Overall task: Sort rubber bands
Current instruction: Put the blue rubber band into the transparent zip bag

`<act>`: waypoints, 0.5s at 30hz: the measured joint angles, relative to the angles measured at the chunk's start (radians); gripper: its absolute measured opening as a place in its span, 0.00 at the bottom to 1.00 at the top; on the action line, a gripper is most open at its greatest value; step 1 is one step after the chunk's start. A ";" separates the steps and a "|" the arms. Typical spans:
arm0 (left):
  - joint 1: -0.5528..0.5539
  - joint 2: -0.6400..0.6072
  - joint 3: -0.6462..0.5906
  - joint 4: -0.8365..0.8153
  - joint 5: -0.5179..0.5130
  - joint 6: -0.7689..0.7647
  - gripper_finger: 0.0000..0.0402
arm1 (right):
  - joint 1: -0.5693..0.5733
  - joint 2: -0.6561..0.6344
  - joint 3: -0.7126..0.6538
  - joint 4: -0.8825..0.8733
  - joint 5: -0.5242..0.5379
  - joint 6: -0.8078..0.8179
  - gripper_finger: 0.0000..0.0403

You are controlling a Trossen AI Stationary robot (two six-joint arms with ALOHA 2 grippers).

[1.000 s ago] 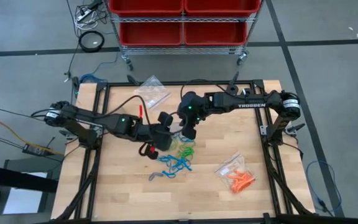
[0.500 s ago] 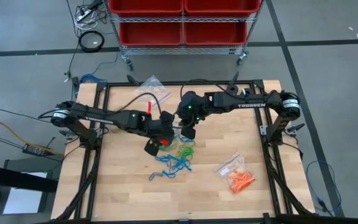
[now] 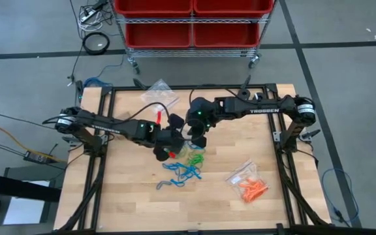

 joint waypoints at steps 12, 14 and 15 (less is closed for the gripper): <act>-0.049 -0.024 0.000 -0.019 0.072 0.005 0.00 | 0.008 0.000 0.000 -0.059 -0.057 -0.263 0.10; -0.060 -0.038 0.000 -0.010 0.092 0.013 0.00 | 0.013 0.000 0.000 -0.077 -0.044 -0.286 0.12; -0.066 -0.043 0.000 -0.002 0.094 0.024 0.00 | 0.014 0.000 0.000 -0.077 -0.016 -0.260 0.12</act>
